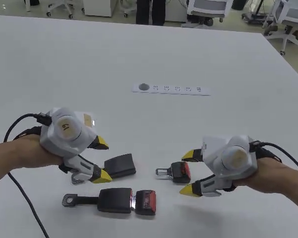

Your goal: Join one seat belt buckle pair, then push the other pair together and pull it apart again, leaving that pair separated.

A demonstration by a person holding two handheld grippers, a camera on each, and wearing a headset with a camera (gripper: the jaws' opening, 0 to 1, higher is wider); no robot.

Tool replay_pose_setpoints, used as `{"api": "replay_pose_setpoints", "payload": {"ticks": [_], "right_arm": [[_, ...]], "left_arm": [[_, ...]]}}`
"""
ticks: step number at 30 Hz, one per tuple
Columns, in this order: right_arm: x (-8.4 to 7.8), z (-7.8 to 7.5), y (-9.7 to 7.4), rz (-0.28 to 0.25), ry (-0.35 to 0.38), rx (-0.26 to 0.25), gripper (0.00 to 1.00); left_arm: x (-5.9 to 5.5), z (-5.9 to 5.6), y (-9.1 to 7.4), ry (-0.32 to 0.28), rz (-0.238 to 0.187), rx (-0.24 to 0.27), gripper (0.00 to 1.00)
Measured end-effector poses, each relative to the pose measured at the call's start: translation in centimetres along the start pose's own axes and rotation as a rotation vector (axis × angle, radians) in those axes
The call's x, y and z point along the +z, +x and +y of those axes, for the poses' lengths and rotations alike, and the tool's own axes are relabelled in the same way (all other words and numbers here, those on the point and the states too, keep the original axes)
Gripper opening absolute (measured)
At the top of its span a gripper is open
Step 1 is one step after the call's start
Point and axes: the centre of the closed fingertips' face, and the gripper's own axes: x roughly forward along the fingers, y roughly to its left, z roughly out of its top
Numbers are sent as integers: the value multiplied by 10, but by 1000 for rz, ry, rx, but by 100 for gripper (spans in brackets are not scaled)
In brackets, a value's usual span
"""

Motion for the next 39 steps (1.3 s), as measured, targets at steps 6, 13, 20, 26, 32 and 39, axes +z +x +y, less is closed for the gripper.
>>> {"api": "replay_pose_setpoints", "payload": {"ticks": [6, 13, 20, 26, 32, 39], "right_arm": [[-10, -8, 0, 14, -25, 9, 43], [-17, -17, 5, 29, -29, 26, 41], [-20, -20, 7, 55, -61, 55, 37], [-26, -25, 18, 72, -57, 72, 35], [-30, -22, 24, 88, -50, 95, 34], [-34, -21, 30, 102, -51, 106, 32]], "left_arm": [[-1, 4, 11, -1, 32, -15, 49], [-6, 9, 22, -8, 77, -39, 46], [-14, 10, 32, -17, 123, -60, 42], [-16, 9, 37, -16, 140, -89, 41], [-17, 6, 43, -4, 158, -117, 38], [-18, 2, 46, 32, 175, -147, 35]]}}
